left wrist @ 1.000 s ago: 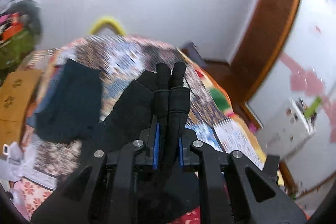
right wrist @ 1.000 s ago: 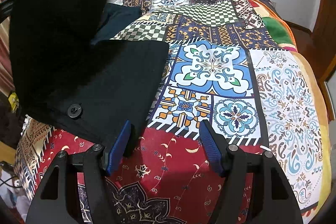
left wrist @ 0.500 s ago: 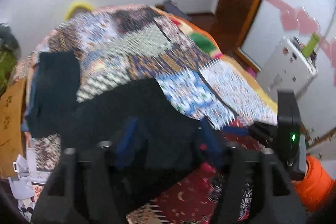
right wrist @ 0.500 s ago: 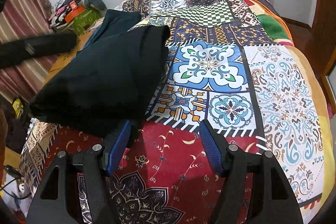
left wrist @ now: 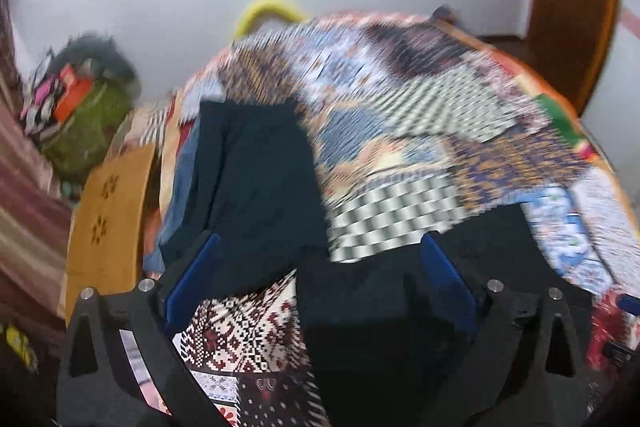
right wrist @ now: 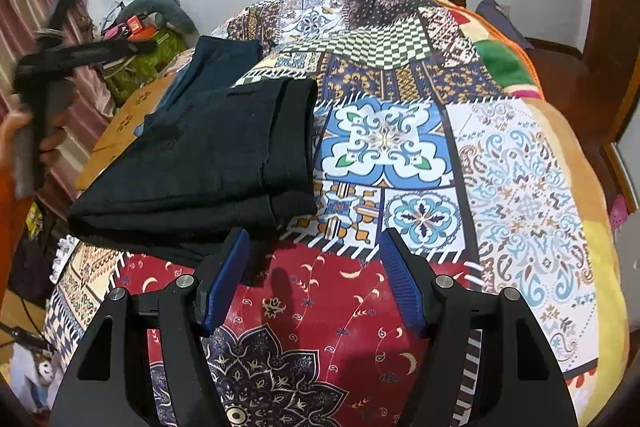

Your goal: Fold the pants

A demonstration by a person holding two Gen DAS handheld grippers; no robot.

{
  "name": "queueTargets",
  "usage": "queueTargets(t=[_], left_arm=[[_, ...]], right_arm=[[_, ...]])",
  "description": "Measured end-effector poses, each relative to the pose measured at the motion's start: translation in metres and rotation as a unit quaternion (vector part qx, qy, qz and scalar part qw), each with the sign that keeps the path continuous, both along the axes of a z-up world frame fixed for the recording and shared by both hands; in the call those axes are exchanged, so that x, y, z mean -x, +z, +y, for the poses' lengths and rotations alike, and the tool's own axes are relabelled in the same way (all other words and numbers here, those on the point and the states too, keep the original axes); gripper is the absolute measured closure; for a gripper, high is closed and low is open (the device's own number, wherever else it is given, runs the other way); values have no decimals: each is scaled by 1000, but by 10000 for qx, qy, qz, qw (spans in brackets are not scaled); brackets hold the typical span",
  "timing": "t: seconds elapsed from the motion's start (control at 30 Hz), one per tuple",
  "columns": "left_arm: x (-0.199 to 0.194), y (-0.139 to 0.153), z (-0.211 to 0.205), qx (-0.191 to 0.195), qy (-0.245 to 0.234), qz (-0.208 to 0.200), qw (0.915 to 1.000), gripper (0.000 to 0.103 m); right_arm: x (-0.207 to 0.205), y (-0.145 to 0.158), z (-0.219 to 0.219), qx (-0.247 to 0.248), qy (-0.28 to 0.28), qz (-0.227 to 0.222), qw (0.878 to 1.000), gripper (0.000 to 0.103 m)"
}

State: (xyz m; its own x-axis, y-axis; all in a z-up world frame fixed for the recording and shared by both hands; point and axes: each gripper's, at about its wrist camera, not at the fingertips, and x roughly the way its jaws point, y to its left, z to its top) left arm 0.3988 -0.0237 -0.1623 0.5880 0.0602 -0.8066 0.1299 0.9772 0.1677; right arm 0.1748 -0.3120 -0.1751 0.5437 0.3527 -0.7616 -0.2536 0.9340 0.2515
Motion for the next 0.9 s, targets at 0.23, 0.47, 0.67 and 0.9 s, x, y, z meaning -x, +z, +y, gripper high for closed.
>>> queueTargets(t=[0.23, 0.47, 0.67, 0.9], left_arm=[[-34, -99, 20, -321, 155, 1345, 9903, 2], [11, -98, 39, -122, 46, 1217, 9925, 2], [81, -82, 58, 146, 8, 1223, 9924, 2], [160, -57, 56, 760, -148, 987, 9921, 2]], right_arm=[[0, 10, 5, 72, -37, -75, 9999, 39], [7, 23, 9, 158, -17, -225, 9996, 39], [16, 31, 15, 79, 82, -352, 9993, 39], [27, 34, 25, 15, 256, -402, 9989, 39]])
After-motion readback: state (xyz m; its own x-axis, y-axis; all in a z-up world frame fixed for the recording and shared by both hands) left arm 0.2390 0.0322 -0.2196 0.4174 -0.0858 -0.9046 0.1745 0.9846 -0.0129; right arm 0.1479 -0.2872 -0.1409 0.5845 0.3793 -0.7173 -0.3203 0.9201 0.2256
